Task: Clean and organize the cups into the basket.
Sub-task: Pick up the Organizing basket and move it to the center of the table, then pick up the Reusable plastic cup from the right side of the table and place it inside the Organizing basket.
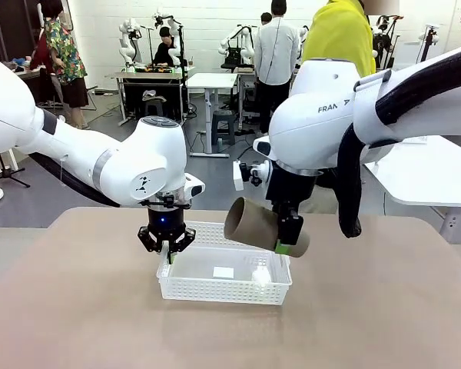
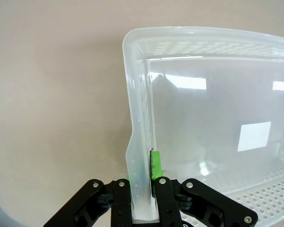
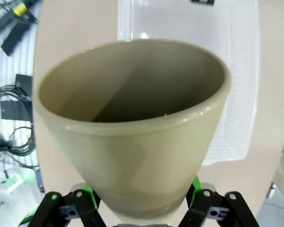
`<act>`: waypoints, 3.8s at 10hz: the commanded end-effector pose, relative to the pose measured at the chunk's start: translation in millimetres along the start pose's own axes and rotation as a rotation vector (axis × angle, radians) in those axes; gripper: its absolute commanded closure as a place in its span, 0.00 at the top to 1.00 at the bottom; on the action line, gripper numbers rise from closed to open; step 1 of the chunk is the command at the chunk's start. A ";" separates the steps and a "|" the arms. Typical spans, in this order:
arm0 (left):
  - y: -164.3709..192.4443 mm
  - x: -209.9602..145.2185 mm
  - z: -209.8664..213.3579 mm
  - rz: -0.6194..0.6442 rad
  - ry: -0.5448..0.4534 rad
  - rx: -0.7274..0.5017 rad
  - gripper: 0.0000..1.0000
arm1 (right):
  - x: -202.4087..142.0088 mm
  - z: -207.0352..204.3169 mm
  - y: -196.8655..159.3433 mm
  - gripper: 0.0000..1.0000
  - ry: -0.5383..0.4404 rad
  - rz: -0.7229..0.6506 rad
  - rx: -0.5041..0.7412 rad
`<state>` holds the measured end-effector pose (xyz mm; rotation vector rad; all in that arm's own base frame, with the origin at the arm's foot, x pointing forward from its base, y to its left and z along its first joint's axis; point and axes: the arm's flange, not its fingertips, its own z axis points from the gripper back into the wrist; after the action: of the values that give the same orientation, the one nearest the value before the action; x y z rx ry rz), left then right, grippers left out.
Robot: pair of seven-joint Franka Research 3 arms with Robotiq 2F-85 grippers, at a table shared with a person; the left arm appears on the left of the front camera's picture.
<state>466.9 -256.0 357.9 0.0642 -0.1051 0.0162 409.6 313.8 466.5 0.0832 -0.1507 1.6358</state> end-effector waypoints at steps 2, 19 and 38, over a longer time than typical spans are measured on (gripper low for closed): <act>-1.1 -0.1 0.4 0.000 -0.001 -0.001 0.00 | -5.4 -4.5 -2.6 0.81 0.006 -0.005 -0.005; -1.1 -0.1 0.4 0.000 -0.001 -0.001 0.00 | 19.7 -100.2 -26.2 0.81 0.061 -0.085 -0.019; -1.1 -0.1 0.4 0.000 -0.001 -0.001 0.00 | -3.6 -78.3 -27.6 1.00 -0.213 -0.066 0.054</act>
<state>466.8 -256.2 357.8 0.0641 -0.1047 0.0160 453.2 347.6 366.9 0.2387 -0.1878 1.5540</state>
